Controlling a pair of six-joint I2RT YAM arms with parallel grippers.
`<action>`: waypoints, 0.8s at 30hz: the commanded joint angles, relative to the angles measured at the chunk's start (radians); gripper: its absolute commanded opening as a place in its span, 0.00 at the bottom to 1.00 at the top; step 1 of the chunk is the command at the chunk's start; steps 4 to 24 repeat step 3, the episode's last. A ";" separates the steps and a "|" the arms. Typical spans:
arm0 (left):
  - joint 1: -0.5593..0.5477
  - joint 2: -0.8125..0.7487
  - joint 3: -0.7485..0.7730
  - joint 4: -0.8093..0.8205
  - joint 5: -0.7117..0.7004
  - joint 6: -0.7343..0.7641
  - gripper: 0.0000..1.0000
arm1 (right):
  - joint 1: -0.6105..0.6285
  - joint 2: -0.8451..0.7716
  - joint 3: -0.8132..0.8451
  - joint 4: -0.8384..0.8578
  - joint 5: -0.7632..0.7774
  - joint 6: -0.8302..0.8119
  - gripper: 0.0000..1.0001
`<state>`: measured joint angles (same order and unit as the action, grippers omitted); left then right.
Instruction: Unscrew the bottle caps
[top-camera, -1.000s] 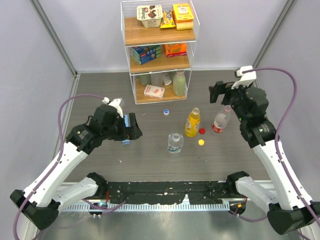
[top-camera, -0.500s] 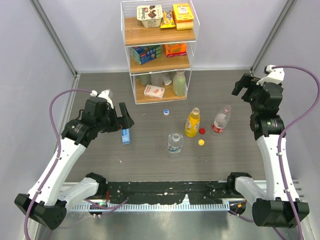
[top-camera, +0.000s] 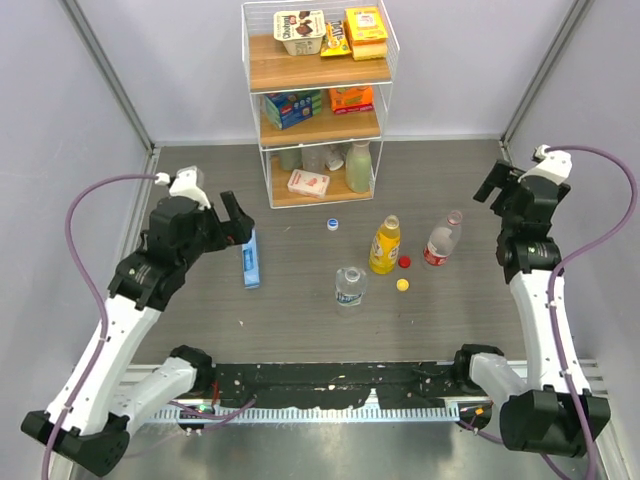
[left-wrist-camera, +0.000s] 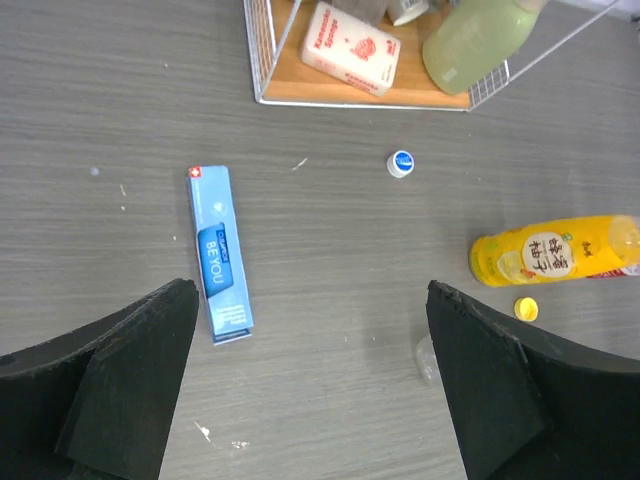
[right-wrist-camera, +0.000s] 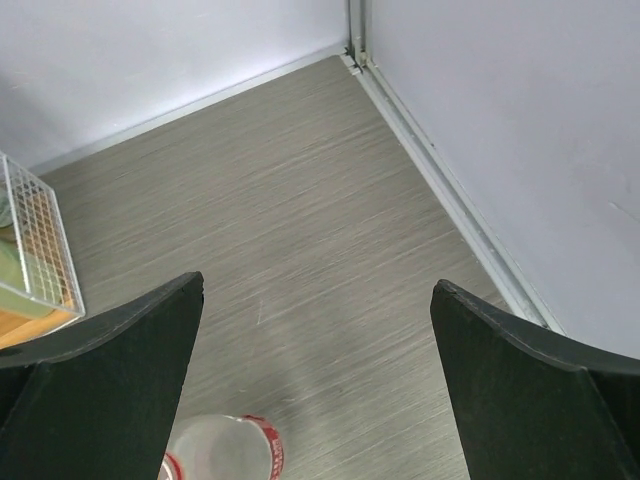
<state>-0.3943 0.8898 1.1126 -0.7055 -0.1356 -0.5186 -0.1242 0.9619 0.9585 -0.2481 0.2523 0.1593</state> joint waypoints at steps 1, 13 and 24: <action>0.005 -0.038 -0.034 0.124 -0.050 0.063 0.99 | -0.028 0.003 -0.059 0.169 0.022 -0.012 1.00; 0.005 -0.045 -0.056 0.145 -0.064 0.058 1.00 | -0.040 0.014 -0.112 0.242 -0.045 -0.010 1.00; 0.005 -0.045 -0.056 0.145 -0.064 0.058 1.00 | -0.040 0.014 -0.112 0.242 -0.045 -0.010 1.00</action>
